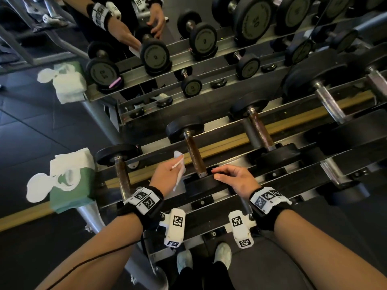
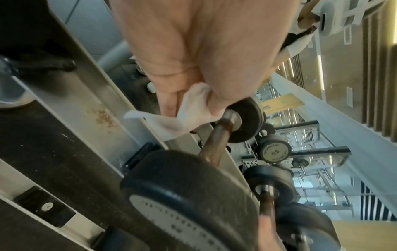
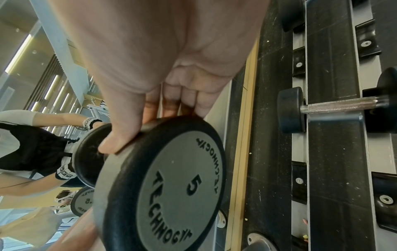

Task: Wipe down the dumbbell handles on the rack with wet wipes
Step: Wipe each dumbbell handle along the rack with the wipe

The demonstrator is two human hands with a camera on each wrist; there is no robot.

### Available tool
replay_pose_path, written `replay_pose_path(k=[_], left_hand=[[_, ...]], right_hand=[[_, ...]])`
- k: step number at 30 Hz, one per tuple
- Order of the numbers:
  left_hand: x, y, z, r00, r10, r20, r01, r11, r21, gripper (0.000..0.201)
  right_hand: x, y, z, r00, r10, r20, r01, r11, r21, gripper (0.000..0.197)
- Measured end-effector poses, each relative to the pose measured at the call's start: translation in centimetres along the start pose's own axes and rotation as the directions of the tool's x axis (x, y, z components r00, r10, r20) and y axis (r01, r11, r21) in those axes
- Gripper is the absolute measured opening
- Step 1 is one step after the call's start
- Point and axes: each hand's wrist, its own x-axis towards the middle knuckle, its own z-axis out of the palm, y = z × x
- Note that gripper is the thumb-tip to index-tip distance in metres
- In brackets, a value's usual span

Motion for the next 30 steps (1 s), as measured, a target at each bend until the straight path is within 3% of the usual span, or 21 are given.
replay_pose_path(k=[4,10,13,16,20,22,25,30], left_hand=[[-0.7,-0.6,2.3,0.980,-0.030,0.196,0.011,0.995,0.100,0.034],[-2.0,-0.9,2.5,0.969,-0.121,0.214,0.129,0.991,-0.023,0.053],[-2.5,-0.7,2.1,0.968,-0.082,0.236,0.084,0.996,-0.001,0.030],[-2.6,-1.4,1.8,0.993,-0.019,0.120,0.023,0.999,-0.034,0.022],[-1.4,-2.0,1.9,0.989,0.002,-0.145,-0.009,0.999,-0.049,0.040],[-0.9,-1.7,2.7,0.991,0.033,-0.128,-0.040,0.997,-0.060,0.038],[-0.8,-1.8,4.3,0.997,0.072,0.017,-0.071,0.997,-0.020,0.034],[-1.8,-2.3,4.0,0.994,0.087,0.063,-0.083,0.994,-0.069,0.033]], right_hand=[[0.0,0.1,0.0,1.000,-0.003,-0.003,0.003,1.000,-0.004,0.020],[-0.2,0.0,0.3,1.000,0.004,-0.021,-0.004,1.000,0.000,0.019],[-0.4,-0.1,0.4,0.999,-0.001,-0.035,0.001,1.000,0.016,0.019],[-0.7,-0.2,0.8,0.999,-0.024,-0.042,0.024,1.000,0.008,0.021],[-1.0,-0.4,1.6,0.997,-0.055,-0.056,0.055,0.998,-0.012,0.025],[-1.2,-0.4,1.9,0.995,-0.059,-0.074,0.059,0.998,-0.010,0.022],[-1.3,-0.5,2.3,0.992,-0.067,-0.107,0.066,0.998,-0.015,0.021],[-1.3,-0.6,2.6,0.989,-0.054,-0.136,0.047,0.997,-0.054,0.020]])
